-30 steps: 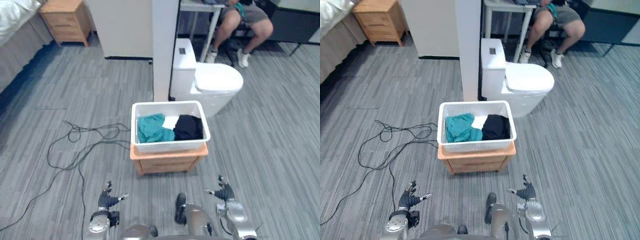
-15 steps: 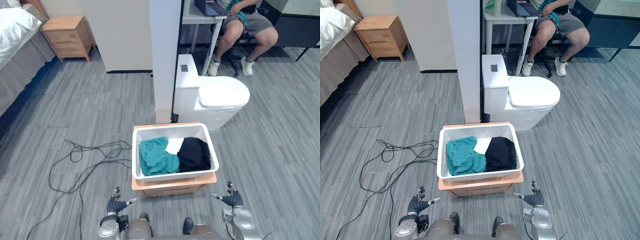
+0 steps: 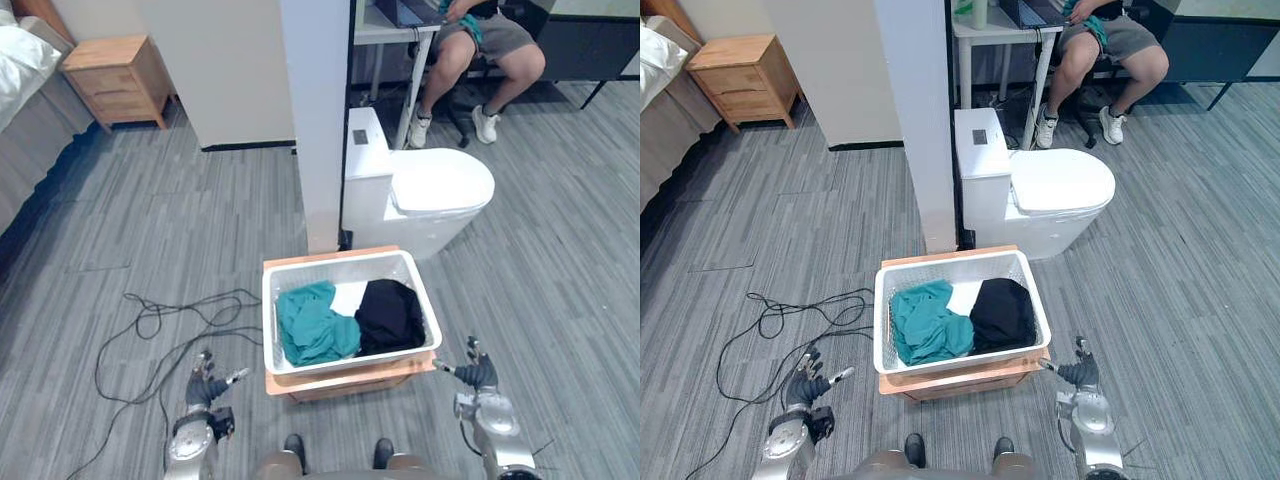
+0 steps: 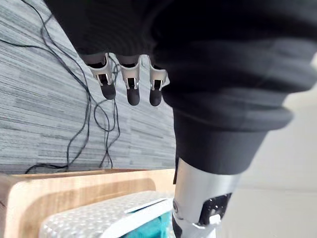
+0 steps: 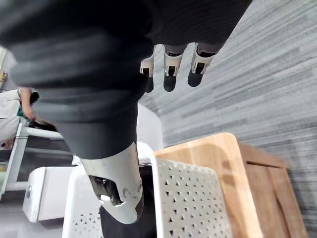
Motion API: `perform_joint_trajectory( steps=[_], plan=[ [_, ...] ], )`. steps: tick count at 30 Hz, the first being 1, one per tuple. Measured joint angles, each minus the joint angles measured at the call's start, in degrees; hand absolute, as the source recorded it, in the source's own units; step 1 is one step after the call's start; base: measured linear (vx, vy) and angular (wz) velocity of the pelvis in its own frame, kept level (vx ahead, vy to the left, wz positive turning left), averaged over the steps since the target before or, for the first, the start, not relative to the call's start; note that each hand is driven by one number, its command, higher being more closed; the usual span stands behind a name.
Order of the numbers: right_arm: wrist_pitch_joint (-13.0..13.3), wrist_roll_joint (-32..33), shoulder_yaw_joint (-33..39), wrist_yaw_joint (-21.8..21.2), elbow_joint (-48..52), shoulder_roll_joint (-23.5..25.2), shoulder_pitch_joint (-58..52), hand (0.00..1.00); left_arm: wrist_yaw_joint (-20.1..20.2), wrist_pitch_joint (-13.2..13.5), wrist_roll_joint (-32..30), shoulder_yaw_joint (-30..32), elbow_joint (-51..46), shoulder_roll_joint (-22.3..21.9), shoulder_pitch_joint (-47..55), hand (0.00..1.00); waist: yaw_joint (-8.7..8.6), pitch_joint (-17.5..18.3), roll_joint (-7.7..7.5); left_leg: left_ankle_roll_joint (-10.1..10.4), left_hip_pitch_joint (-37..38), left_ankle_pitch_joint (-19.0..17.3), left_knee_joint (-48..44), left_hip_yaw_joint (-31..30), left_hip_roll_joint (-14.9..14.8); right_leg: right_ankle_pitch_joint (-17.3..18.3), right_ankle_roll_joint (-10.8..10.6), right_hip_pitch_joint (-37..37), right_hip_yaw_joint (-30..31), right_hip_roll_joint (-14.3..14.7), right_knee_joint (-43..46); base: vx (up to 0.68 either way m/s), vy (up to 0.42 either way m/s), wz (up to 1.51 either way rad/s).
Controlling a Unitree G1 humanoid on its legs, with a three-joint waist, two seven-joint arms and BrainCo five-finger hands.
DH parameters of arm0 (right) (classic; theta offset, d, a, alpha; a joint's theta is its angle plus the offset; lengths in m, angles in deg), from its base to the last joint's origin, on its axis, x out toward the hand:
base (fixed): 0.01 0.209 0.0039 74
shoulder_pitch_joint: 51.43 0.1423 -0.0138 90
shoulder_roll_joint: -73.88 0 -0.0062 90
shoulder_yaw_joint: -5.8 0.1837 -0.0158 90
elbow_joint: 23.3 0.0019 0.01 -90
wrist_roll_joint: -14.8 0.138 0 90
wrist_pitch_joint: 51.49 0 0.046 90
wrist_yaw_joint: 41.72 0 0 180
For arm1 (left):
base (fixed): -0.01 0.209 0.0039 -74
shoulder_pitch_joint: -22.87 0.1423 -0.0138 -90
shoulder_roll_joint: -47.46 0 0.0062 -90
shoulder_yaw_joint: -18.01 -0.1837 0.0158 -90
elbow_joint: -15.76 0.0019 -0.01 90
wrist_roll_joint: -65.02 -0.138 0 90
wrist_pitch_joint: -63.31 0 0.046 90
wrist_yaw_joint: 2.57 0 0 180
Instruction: Pick up the laundry basket with both hands and put the clothes into the washing machine.
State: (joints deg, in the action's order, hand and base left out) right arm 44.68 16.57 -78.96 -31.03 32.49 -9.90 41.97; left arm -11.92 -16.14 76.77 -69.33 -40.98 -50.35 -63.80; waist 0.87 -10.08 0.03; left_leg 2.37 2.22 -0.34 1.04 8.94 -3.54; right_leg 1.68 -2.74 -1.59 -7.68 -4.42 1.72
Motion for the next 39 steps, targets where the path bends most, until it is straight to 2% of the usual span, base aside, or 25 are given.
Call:
perform_joint_trajectory(
  steps=[3, 4, 7, 13, 17, 18, 19, 25, 28, 33, 36, 39],
  plan=[
    [-0.01, 0.28, -2.51, 1.71, -1.32, 0.02, 7.40, 0.00, -1.53, -0.05, 0.12, -2.21, 2.77, -0.15, -5.85, 0.00, 0.01, -1.68, 0.01, -0.26, -2.54, 1.60, 0.92, 0.79, -0.19, -1.85, 0.40, 3.14, 0.85, 0.29, -0.54, -0.10, 0.001, -0.17],
    [-0.02, 0.70, -4.02, 1.96, -1.64, 0.00, 11.74, 0.00, -2.50, -0.07, 0.16, -3.15, 3.48, -0.15, -9.21, 0.00, 0.03, -3.81, -0.03, -0.45, -4.79, 1.79, -0.30, 1.33, -0.27, -2.80, 0.46, 5.19, 1.63, 0.28, -0.44, -0.12, 0.011, -0.19],
    [-0.02, 1.14, -5.85, 3.19, -2.91, 0.01, 18.54, 0.00, -3.74, -0.06, 0.17, -3.42, 4.84, -0.14, -15.12, 0.00, 0.05, -6.94, -0.08, -0.63, -9.94, 1.89, -3.13, 1.97, -0.51, -4.11, 0.35, 9.93, 2.67, 0.23, 0.58, -0.19, 0.021, -0.17],
    [-0.76, 1.62, -5.54, 4.87, -12.59, -2.92, 33.07, 0.00, -6.40, -0.85, -0.36, -3.28, 12.50, 0.44, -27.24, 0.00, 0.04, -12.72, -0.08, -1.29, -16.95, 2.57, -5.87, 2.79, -0.76, -5.50, 0.33, 17.45, 4.12, 0.12, 3.31, -0.12, 0.015, -0.09],
    [-2.60, 1.88, -0.90, 6.08, -22.79, -3.16, 41.15, 0.00, -7.82, -1.60, -1.14, -4.71, 17.81, 0.69, -35.15, 0.00, 0.03, -13.71, -0.02, -1.38, -18.68, 3.24, -6.11, 2.21, -0.83, -5.72, 0.38, 19.05, 3.65, 0.18, 3.75, -0.02, -0.003, 0.05],
    [-2.87, 2.19, 0.27, 6.78, -25.56, -3.16, 43.44, 0.00, -8.26, -1.66, -1.22, -5.08, 18.65, 0.87, -37.27, 1.00, 0.03, -14.40, -0.04, -1.38, -18.79, 3.24, -6.38, 2.04, -0.87, -5.71, 0.38, 19.04, 3.49, 0.18, 3.95, 0.00, 0.000, 0.09],
    [-2.93, 2.19, 0.69, 6.95, -26.31, -3.16, 44.27, 1.00, -8.35, -1.68, -1.23, -5.26, 18.89, 0.92, -38.26, 1.00, 0.01, -14.62, 0.01, -1.38, -19.12, 3.24, -6.71, 1.90, -0.88, -5.71, 0.38, 19.11, 3.34, 0.16, 3.95, 0.00, 0.006, 0.11],
    [-2.99, 2.09, 0.21, 7.61, -27.27, -4.25, 46.12, 1.00, -8.72, -1.86, -2.95, -7.12, 19.02, 2.14, -41.84, 1.00, -0.03, -15.72, 0.01, -1.42, -20.75, 3.20, -7.79, 0.99, -0.75, -5.70, 0.38, 19.85, 2.77, -0.01, 4.22, 0.00, 0.006, 0.06],
    [-3.02, 2.11, -2.61, 6.94, -25.47, -4.37, 44.95, 1.00, -9.10, -2.34, -2.94, -7.63, 18.73, 3.43, -41.56, 1.00, -0.11, -15.79, 0.09, -1.41, -20.84, 3.17, -7.84, 0.96, -0.79, -5.66, 0.37, 19.92, 2.78, 0.00, 4.22, 0.00, 0.000, 0.00],
    [-3.52, 2.10, -3.97, 7.32, -9.82, -3.78, 34.18, 1.00, -9.90, -3.36, -2.88, -8.25, 7.15, 5.59, -32.81, 1.00, -0.09, -16.75, 0.07, -1.41, -20.14, 3.14, -7.43, 1.12, -0.91, -5.55, 0.35, 19.54, 2.92, 0.15, 4.19, 0.03, 0.001, -0.02],
    [-4.19, 1.23, -4.84, 8.17, 0.65, -2.41, 24.98, 1.00, -9.99, -3.42, -2.60, -8.61, -2.65, 5.23, -22.85, 1.00, -0.14, -16.67, 0.05, -1.15, -15.96, 2.91, -5.81, 1.18, -0.79, -4.61, 0.37, 15.88, 2.94, 0.18, 3.89, 0.07, 0.009, 0.02],
    [-4.15, -2.65, -5.72, 8.09, 14.01, -2.00, 14.71, 1.00, -9.78, -2.45, -2.16, -9.25, -13.61, 4.99, -11.15, 1.00, -0.13, -14.24, 0.10, -0.56, -13.01, 2.34, -4.43, 0.99, -0.68, -3.48, 0.28, 13.22, 2.80, 0.23, 3.39, 0.05, 0.008, 0.04]
  ],
)
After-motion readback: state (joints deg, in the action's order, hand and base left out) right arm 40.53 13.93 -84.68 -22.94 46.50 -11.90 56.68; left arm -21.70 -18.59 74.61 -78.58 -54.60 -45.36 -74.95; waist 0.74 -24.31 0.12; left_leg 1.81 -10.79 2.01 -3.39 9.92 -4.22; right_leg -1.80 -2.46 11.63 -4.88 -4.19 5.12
